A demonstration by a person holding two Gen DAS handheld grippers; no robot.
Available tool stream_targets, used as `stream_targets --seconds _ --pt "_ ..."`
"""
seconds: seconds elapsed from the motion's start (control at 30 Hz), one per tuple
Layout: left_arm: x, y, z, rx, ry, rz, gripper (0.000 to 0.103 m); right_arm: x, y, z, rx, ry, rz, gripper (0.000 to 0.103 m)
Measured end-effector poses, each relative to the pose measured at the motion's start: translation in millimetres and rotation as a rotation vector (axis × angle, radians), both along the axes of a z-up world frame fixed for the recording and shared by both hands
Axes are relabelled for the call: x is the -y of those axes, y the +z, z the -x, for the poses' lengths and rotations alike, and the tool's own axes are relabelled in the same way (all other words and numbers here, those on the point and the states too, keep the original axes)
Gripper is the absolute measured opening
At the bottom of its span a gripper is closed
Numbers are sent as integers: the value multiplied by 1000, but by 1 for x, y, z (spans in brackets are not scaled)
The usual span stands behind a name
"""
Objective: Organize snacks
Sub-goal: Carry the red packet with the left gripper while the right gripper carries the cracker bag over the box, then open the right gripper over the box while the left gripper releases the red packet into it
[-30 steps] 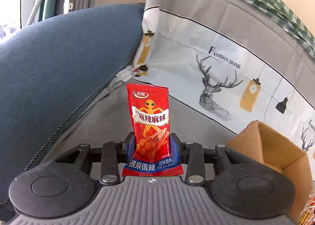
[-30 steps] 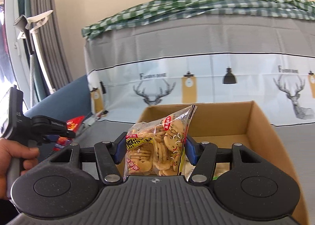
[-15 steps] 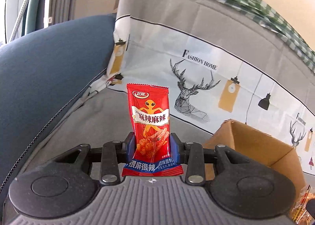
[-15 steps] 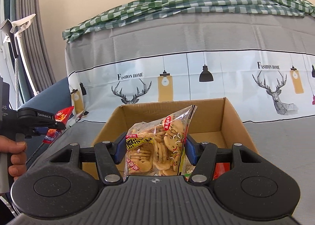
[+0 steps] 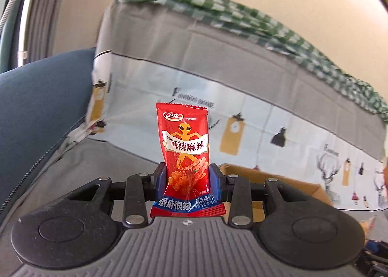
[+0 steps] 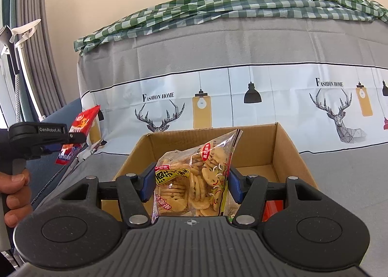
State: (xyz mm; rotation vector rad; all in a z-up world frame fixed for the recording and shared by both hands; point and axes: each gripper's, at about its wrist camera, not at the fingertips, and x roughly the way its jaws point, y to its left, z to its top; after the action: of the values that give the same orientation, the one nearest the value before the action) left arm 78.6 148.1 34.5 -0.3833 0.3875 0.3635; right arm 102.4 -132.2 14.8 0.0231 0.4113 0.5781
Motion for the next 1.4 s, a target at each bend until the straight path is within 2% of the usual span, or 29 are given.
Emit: stream_targets --seconds 0.2,0.43,0.83,0.97,1.0,1.07,1.1,1.3,1.4 --pt "16 8 -1 71 -81 -1 40 -1 1 0 16 -23 6 61" --pt "35 14 -2 141 -202 10 40 9 3 -3 34 -109 -30 61" --pt "69 15 -2 206 -420 -2 40 24 9 -2 107 -214 -58 61" --pt "77 14 -2 218 -524 40 43 25 10 0 121 -224 -61 62" --pt "78 13 -3 216 -551 62 45 26 10 -1 119 -224 -63 66" --pt "80 11 -4 221 -584 94 62 25 9 -2 103 -220 -68 73" --pt "81 11 -4 228 -586 95 63 24 8 -2 97 -220 -68 77" --pt "84 11 -3 225 -579 77 63 23 11 1 121 -209 -59 82" --pt "85 11 4 214 -569 60 68 24 12 2 119 -204 -60 91"
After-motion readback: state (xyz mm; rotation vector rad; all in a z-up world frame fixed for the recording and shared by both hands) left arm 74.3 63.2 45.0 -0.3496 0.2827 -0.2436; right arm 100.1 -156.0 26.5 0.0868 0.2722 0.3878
